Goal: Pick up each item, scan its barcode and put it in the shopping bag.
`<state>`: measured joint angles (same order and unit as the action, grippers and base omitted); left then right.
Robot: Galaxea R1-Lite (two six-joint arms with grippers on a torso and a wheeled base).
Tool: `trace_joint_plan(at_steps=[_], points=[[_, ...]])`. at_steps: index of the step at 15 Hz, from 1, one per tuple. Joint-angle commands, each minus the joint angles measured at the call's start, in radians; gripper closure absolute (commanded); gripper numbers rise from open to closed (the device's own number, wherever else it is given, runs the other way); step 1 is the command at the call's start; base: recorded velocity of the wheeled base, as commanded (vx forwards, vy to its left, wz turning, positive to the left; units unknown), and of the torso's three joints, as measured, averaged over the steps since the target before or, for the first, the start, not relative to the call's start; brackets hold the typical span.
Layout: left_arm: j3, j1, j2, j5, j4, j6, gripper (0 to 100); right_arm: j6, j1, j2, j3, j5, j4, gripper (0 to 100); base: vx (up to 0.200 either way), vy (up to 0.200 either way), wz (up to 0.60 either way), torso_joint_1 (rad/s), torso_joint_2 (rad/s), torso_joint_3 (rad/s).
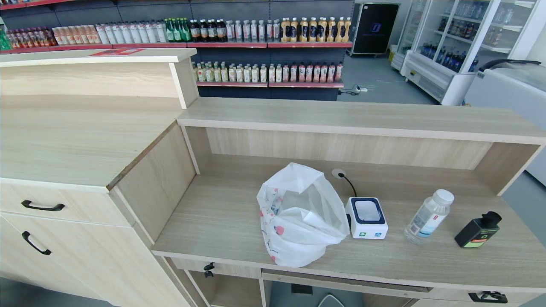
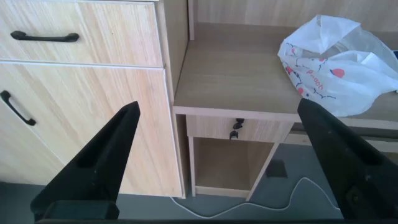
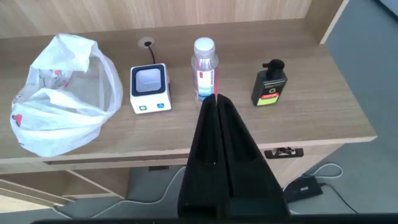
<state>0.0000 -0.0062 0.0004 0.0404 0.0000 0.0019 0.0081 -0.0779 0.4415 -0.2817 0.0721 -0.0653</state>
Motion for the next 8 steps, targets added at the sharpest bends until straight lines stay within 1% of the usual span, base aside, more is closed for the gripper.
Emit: trace_joint_plan(at_steps=[1, 2, 3, 4, 5, 6, 7, 8], points=[[0.000, 0.000, 0.001, 0.001, 0.000, 0.000, 0, -0.005, -0.033, 0.444, -0.143, -0.025, -0.142, 100, 0.000, 0.000, 0.00, 0.000, 0.00, 0.000], [0.000, 0.000, 0.000, -0.001, 0.000, 0.000, 0, -0.008, -0.043, 0.482, -0.146, -0.045, -0.177, 0, 0.000, 0.000, 0.00, 0.000, 0.00, 0.000], [0.000, 0.000, 0.000, -0.001, 0.000, 0.000, 0, -0.025, -0.088, 0.602, -0.165, -0.091, -0.278, 0, 0.000, 0.000, 0.00, 0.000, 0.00, 0.000], [0.000, 0.000, 0.001, -0.001, 0.000, 0.000, 0, -0.053, -0.154, 0.704, -0.175, -0.132, -0.352, 0, 0.000, 0.000, 0.00, 0.000, 0.00, 0.000], [0.000, 0.000, 0.001, 0.001, 0.000, 0.000, 0, -0.103, -0.215, 0.809, -0.175, -0.230, -0.461, 0, 0.000, 0.000, 0.00, 0.000, 0.00, 0.000], [0.000, 0.000, 0.001, -0.001, 0.000, 0.000, 0, -0.157, -0.273, 0.893, -0.163, -0.307, -0.538, 0, 0.000, 0.000, 0.00, 0.000, 0.00, 0.000], [0.000, 0.000, 0.001, 0.001, 0.000, 0.000, 0, -0.237, -0.336, 0.994, -0.145, -0.394, -0.625, 0, 0.000, 0.000, 0.00, 0.000, 0.00, 0.000], [0.000, 0.000, 0.000, 0.001, 0.000, 0.000, 0, -0.303, -0.385, 1.074, -0.122, -0.449, -0.691, 0, 0.000, 0.000, 0.00, 0.000, 0.00, 0.000]])
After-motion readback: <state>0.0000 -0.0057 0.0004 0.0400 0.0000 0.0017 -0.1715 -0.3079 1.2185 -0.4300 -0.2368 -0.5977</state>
